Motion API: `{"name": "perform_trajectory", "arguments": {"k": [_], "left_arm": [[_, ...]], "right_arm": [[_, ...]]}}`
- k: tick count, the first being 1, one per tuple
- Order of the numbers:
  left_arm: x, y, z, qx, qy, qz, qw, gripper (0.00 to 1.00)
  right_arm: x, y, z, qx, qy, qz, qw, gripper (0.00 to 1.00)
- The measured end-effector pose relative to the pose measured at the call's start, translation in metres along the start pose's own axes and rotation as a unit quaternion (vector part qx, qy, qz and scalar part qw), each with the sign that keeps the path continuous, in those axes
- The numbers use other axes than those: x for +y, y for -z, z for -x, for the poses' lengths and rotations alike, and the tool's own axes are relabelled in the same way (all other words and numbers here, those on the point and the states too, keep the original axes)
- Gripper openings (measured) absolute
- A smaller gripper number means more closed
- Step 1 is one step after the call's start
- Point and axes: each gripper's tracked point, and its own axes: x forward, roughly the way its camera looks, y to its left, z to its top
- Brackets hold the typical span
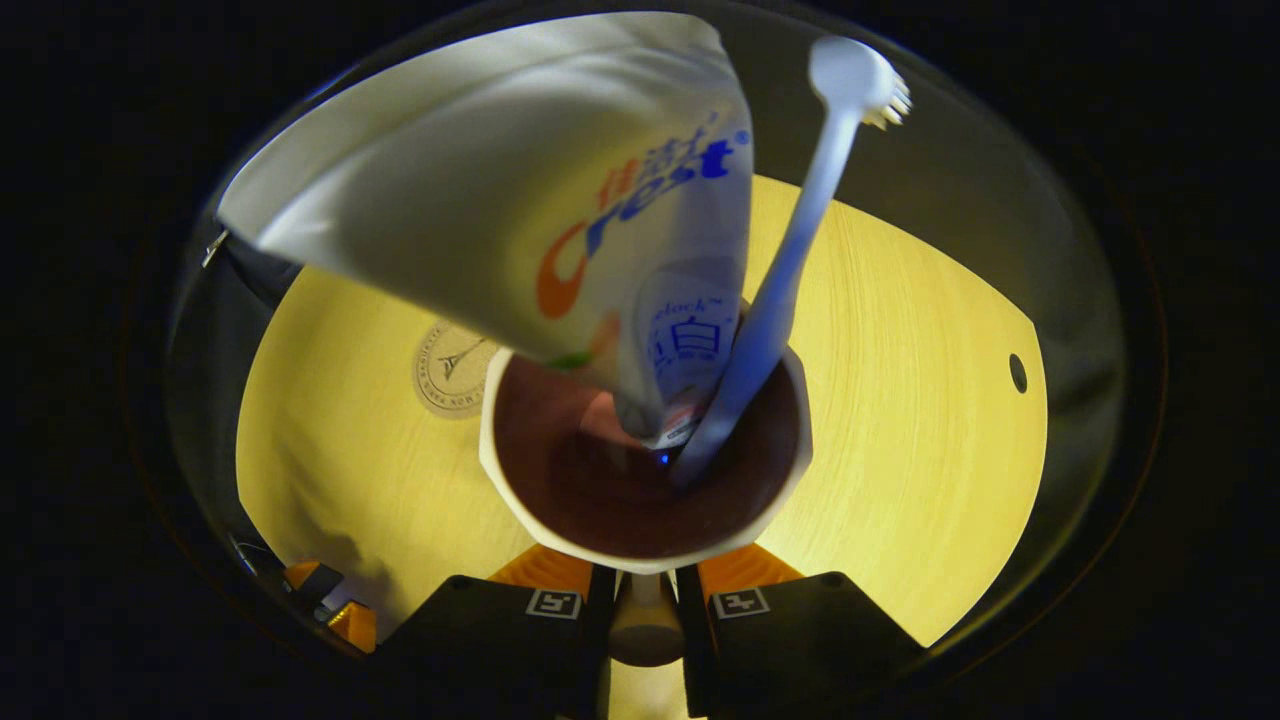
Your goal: Put the toothbrush and toothpaste on the desktop into the cup, then pick up the cup and place it on the coaster on the desktop.
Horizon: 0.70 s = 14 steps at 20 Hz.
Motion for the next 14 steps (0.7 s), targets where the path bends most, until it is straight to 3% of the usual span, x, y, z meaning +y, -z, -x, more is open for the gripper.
{"name": "perform_trajectory", "arguments": {"k": [5,14], "left_arm": [[0.006,0.000,0.010,-0.001,0.022,0.019,1.000,0.53],[0.021,-0.001,0.021,-0.002,0.027,0.055,0.998,0.54]], "right_arm": [[0.043,-0.027,-0.005,-0.010,-0.014,0.015,1.000,0.33],[0.107,-0.042,-0.026,0.003,-0.032,0.043,0.999,0.32]]}}
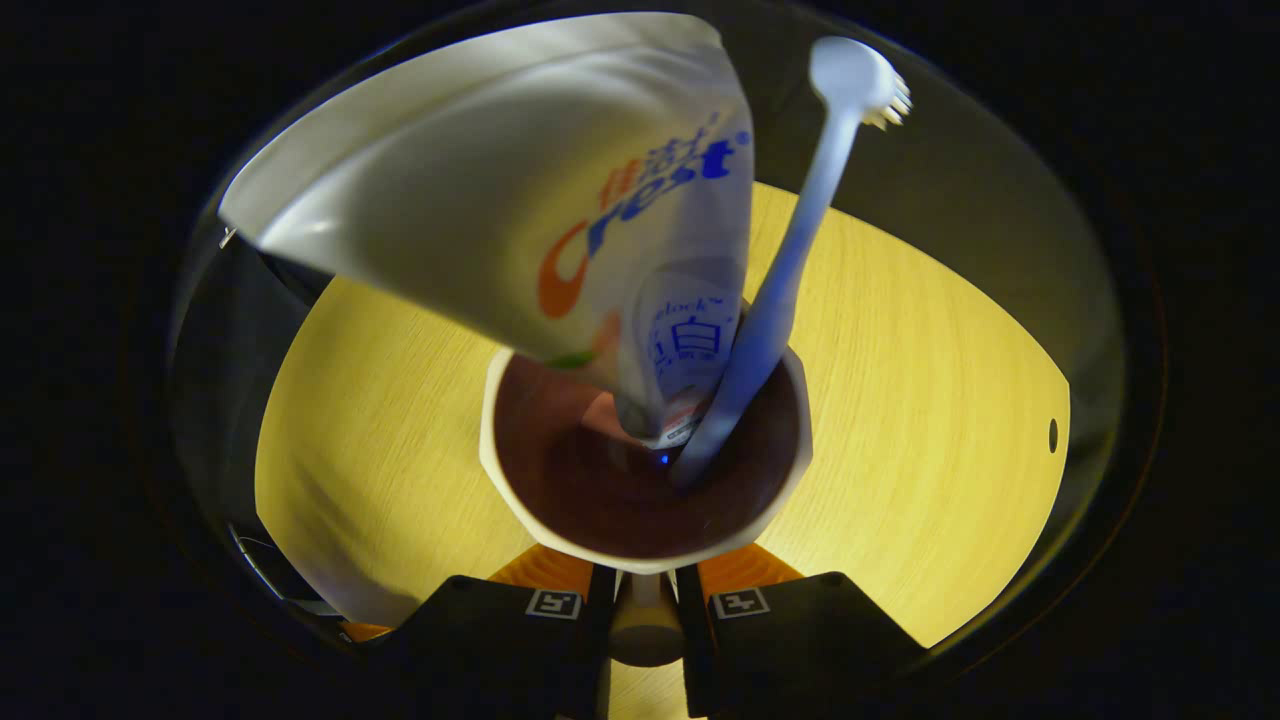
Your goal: Put the toothbrush and toothpaste on the desktop into the cup, then pick up the cup and place it on the coaster on the desktop.
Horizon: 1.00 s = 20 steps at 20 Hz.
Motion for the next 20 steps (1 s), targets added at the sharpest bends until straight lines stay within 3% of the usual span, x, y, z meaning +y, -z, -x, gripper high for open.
{"name": "perform_trajectory", "arguments": {"k": [2,3,12,13,14,20], "left_arm": [[0.003,-0.001,0.002,0.000,0.000,0.003,1.000,0.58],[0.005,0.001,0.004,0.000,-0.002,0.004,1.000,0.54],[0.017,0.002,0.012,0.000,-0.008,0.019,1.000,0.54],[0.018,0.002,0.013,0.001,-0.009,0.019,1.000,0.54],[0.019,0.002,0.015,0.002,-0.009,0.019,1.000,0.54],[0.017,-0.004,0.031,0.004,-0.009,0.010,1.000,0.54]], "right_arm": [[0.008,-0.002,-0.007,0.002,0.003,0.009,1.000,0.33],[0.011,-0.003,-0.010,0.003,0.005,0.010,1.000,0.33],[0.014,-0.003,-0.009,0.007,0.017,0.013,1.000,0.35],[0.013,-0.003,-0.008,0.006,0.017,0.011,1.000,0.31],[0.013,-0.004,-0.007,0.004,0.019,0.010,1.000,0.41],[0.016,-0.009,0.024,-0.028,0.019,0.010,0.999,0.52]]}}
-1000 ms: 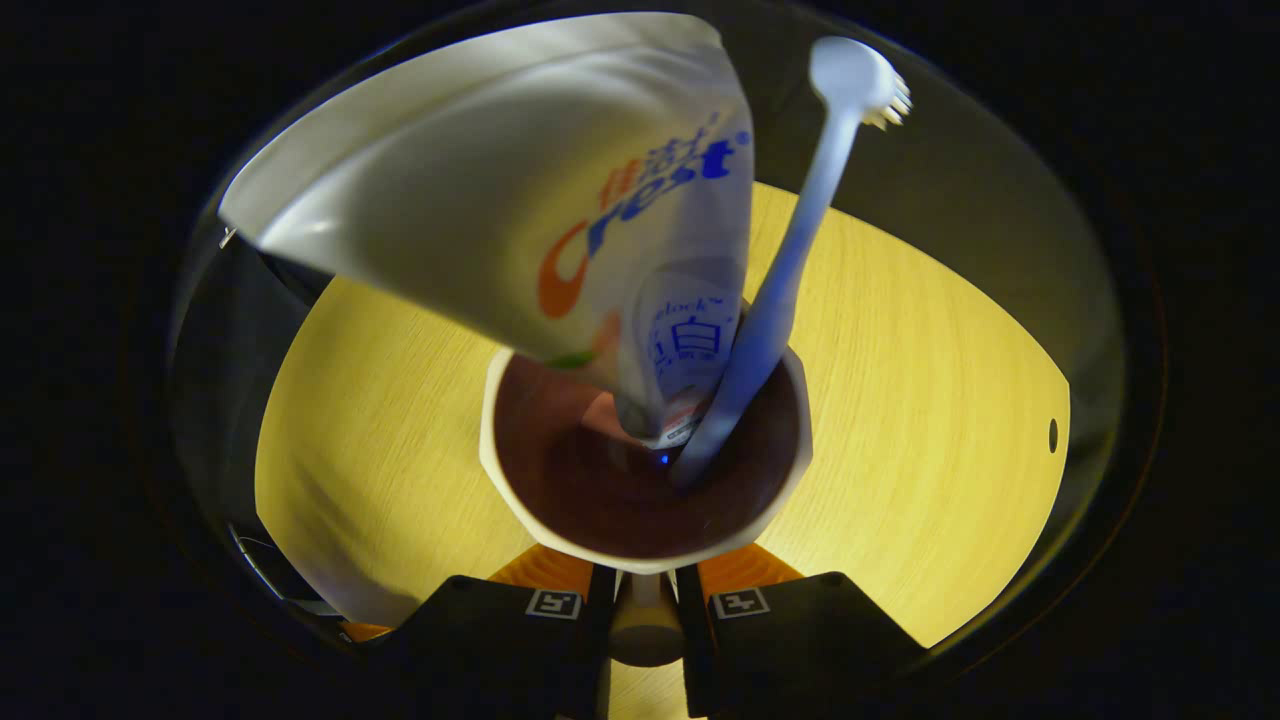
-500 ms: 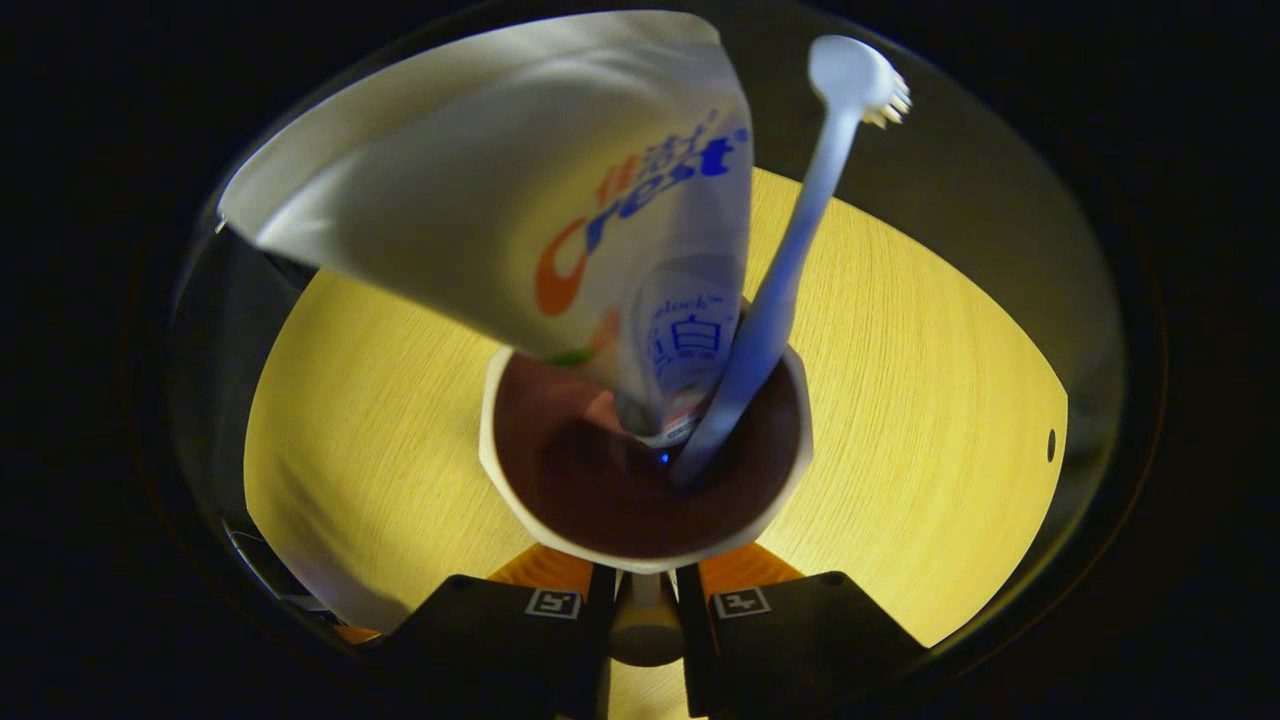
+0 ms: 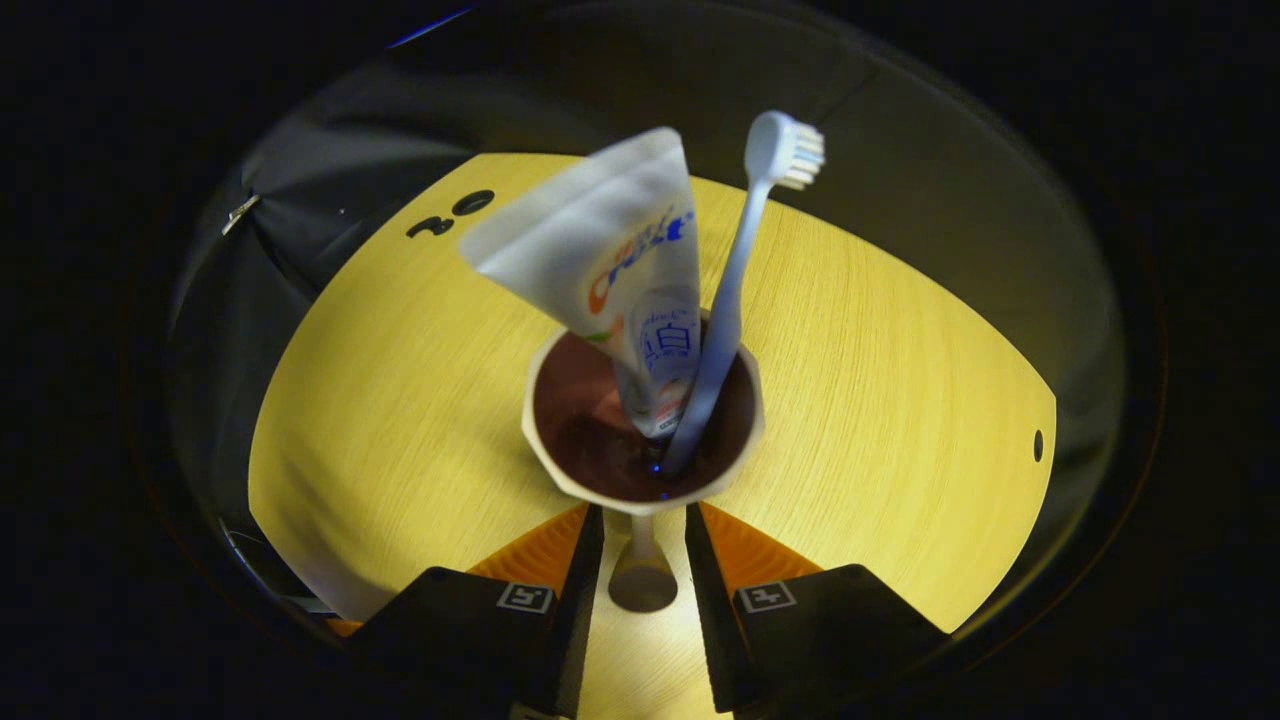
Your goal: Put the toothbrush and toothpaste on the desktop into the cup, then pick up the cup and place it on the coaster on the desktop.
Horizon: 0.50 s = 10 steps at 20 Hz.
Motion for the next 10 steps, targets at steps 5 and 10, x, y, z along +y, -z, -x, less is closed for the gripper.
{"name": "perform_trajectory", "arguments": {"k": [5,10], "left_arm": [[-0.009,-0.022,0.019,-0.002,0.004,-0.009,1.000,0.54],[-0.029,-0.067,0.038,-0.026,0.009,-0.020,0.999,0.53]], "right_arm": [[0.001,-0.016,0.068,-0.078,-0.009,-0.011,0.997,0.52],[-0.007,-0.036,0.173,-0.202,-0.009,-0.021,0.979,0.52]]}}
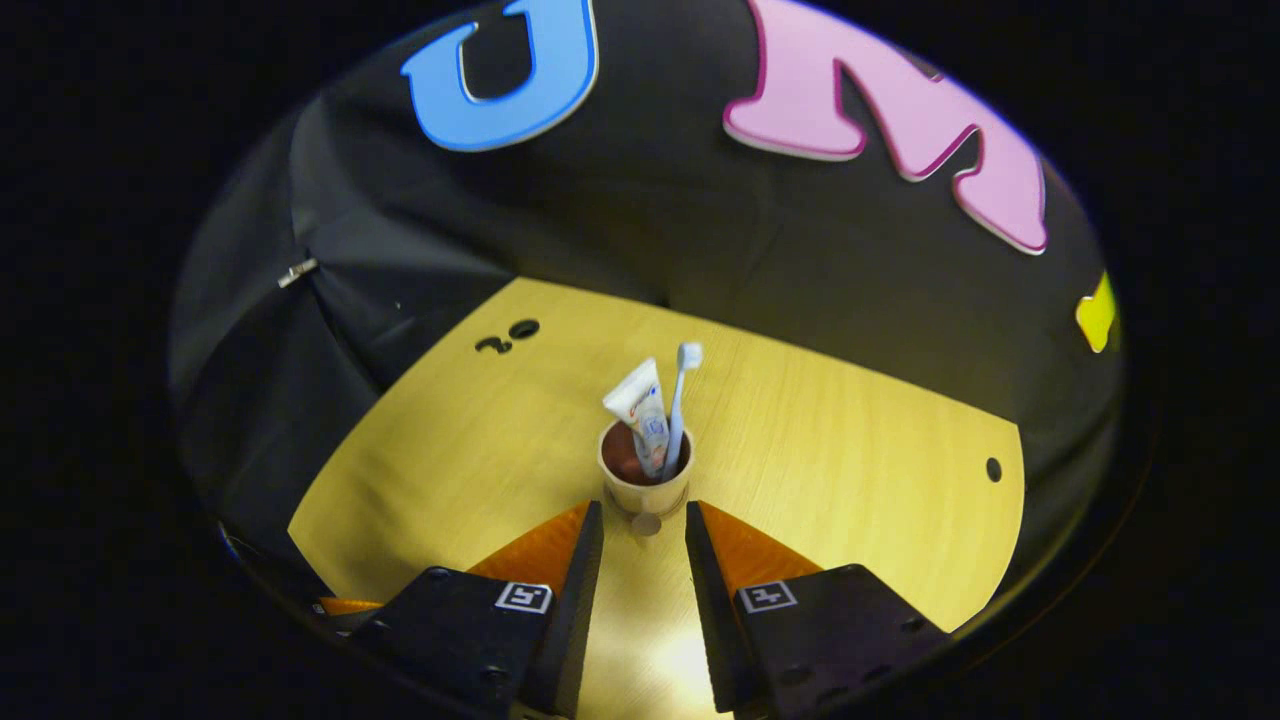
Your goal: Put the toothbrush and toothpaste on the desktop into the cup, then pick up the cup and place it on the coaster on the desktop.
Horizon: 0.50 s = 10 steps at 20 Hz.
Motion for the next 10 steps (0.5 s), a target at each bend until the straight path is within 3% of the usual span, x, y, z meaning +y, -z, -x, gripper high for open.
{"name": "perform_trajectory", "arguments": {"k": [6,10], "left_arm": [[-0.035,-0.048,0.020,-0.035,0.026,-0.033,0.999,0.53],[-0.056,-0.063,0.031,-0.049,0.040,-0.063,0.996,0.53]], "right_arm": [[-0.014,-0.049,0.113,-0.142,-0.006,-0.009,0.990,0.48],[-0.020,-0.054,0.171,-0.202,0.001,0.000,0.979,0.52]]}}
